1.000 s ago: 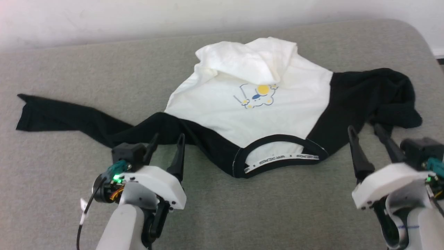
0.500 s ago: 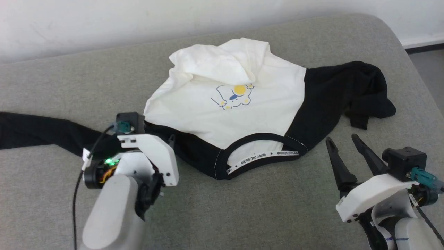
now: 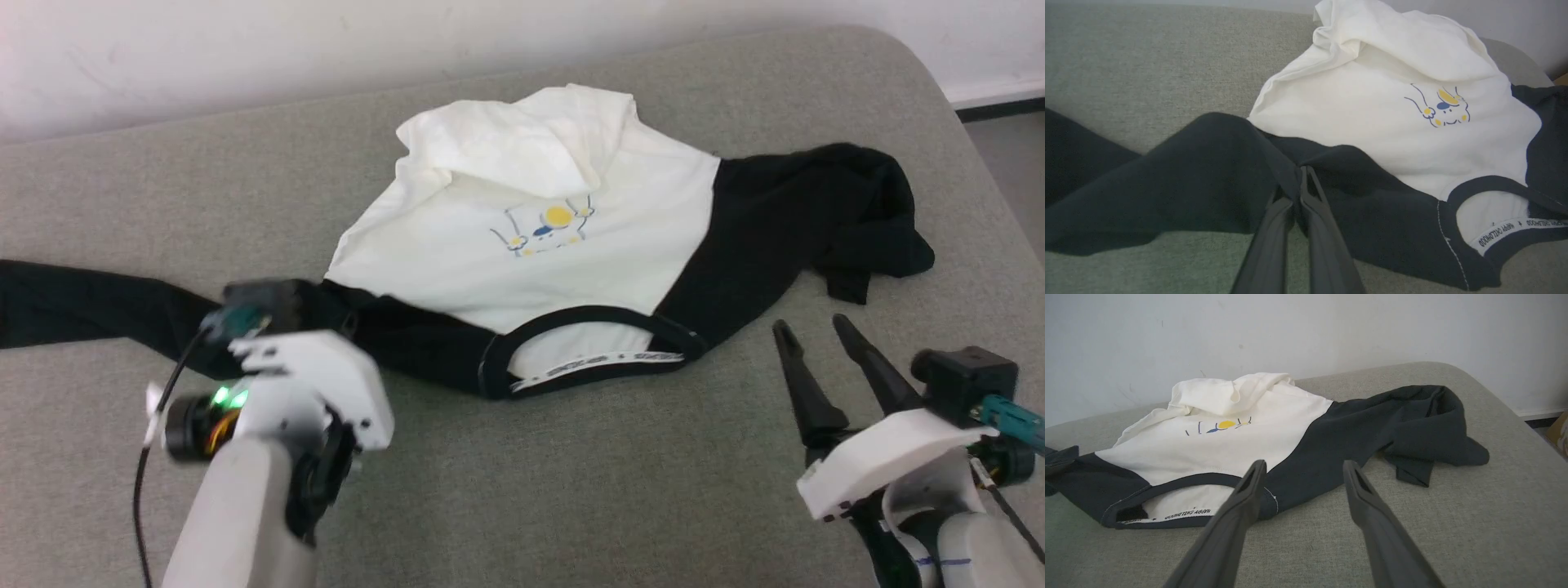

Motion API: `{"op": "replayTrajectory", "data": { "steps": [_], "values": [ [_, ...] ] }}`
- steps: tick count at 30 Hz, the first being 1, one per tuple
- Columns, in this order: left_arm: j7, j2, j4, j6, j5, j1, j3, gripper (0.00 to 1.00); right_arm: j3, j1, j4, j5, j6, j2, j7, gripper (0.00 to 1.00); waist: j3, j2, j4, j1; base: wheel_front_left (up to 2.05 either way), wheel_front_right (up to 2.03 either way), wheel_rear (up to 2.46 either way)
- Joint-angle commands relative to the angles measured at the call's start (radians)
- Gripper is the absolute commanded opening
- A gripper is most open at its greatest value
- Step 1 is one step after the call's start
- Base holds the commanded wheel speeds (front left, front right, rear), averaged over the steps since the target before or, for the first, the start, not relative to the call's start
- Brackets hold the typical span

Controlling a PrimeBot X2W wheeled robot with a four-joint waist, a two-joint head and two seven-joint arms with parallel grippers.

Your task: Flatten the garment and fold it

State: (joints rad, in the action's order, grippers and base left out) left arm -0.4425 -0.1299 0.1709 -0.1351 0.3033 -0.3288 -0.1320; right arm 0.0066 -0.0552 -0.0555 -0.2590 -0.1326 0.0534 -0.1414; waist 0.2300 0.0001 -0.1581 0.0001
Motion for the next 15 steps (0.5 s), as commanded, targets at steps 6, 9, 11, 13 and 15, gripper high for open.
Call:
{"op": "replayTrajectory", "data": {
  "steps": [6, 9, 11, 13, 15],
  "values": [
    [0.092, 0.009, -0.109, -0.028, 0.060, 0.192, 0.066, 0.00, -0.072, 0.025, 0.028, -0.036, 0.002, -0.003, 0.000, 1.00, -0.023, -0.0001, 0.041, -0.0001, 0.00, 0.00, 0.00],
    [0.126, 0.012, -0.145, -0.033, 0.073, 0.248, 0.083, 0.00, -0.100, 0.018, 0.057, -0.057, 0.002, -0.003, -0.022, 1.00, -0.025, -0.0001, 0.066, -0.0001, 0.00, 0.00, 0.00],
    [0.154, 0.012, -0.156, -0.041, 0.074, 0.267, 0.097, 0.00, -0.116, 0.002, 0.082, -0.063, 0.002, -0.003, -0.042, 1.00, -0.022, -0.0001, 0.083, -0.0001, 0.00, 0.00, 0.00],
    [0.176, 0.013, -0.155, -0.046, 0.074, 0.274, 0.105, 0.00, -0.134, -0.025, 0.113, -0.080, 0.002, -0.003, -0.062, 1.00, -0.017, -0.0001, 0.102, -0.0001, 0.00, 0.00, 0.00],
    [0.194, 0.016, -0.152, -0.049, 0.073, 0.271, 0.106, 0.00, -0.145, -0.056, 0.155, -0.085, 0.002, -0.003, -0.097, 1.00, -0.009, -0.0001, 0.119, -0.0001, 0.00, 0.00, 0.00]
  ]
}}
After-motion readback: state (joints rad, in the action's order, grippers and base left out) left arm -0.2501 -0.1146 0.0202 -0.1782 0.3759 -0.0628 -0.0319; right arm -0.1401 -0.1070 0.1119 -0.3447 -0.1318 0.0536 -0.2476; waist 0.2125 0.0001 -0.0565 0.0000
